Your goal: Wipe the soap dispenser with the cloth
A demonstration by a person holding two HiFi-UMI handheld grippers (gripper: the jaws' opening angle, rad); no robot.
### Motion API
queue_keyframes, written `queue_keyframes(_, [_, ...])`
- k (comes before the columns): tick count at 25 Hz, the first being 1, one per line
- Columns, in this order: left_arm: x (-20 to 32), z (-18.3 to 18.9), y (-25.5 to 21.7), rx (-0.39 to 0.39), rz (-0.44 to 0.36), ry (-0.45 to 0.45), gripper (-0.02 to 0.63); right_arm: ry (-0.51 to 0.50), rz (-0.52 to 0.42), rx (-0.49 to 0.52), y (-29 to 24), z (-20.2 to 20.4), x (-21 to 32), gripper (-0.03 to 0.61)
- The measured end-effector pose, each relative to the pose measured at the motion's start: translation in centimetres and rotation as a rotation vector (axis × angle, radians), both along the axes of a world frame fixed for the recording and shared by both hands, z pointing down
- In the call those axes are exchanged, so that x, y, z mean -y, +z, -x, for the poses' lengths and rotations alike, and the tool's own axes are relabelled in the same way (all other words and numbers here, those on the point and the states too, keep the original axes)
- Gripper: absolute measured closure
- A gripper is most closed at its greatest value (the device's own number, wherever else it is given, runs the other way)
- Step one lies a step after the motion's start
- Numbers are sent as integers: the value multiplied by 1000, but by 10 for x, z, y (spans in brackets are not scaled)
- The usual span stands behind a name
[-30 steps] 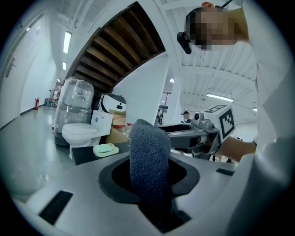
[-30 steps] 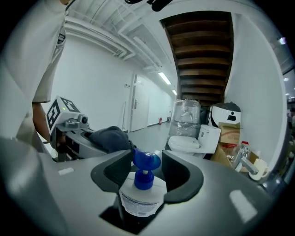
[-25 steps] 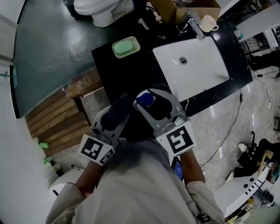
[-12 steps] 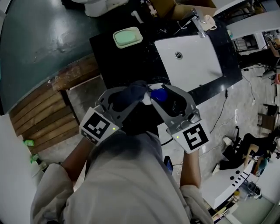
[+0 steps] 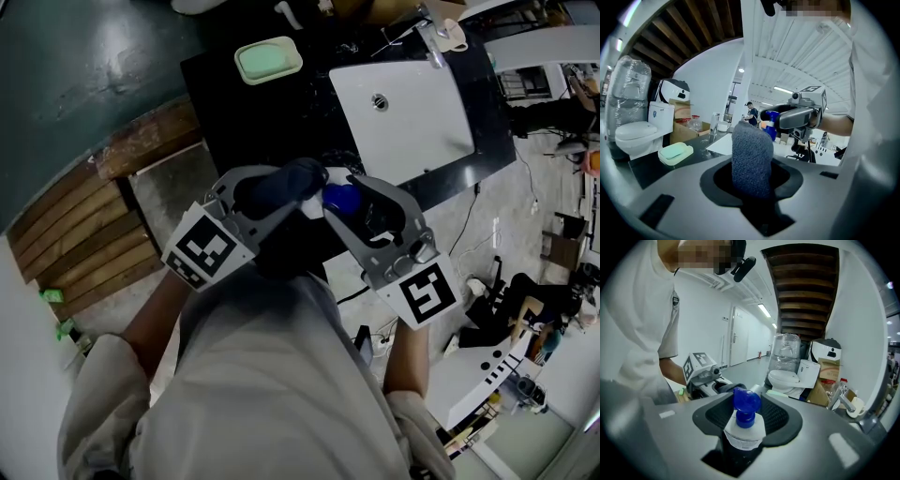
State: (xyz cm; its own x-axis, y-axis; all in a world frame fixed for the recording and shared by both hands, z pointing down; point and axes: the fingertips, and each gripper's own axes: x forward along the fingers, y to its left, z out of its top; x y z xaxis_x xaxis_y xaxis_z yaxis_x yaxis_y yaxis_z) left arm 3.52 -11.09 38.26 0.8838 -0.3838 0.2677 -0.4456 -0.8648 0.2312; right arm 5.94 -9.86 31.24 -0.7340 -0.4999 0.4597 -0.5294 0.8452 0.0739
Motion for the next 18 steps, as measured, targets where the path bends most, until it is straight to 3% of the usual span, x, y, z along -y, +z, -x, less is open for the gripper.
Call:
queue_keyframes(11, [6, -7, 23, 109, -7, 54, 491, -20, -2, 16, 1, -1, -3, 407])
queue_keyframes(18, [8, -5, 39, 272, -98, 99, 491, -22, -2, 17, 1, -2, -4, 407])
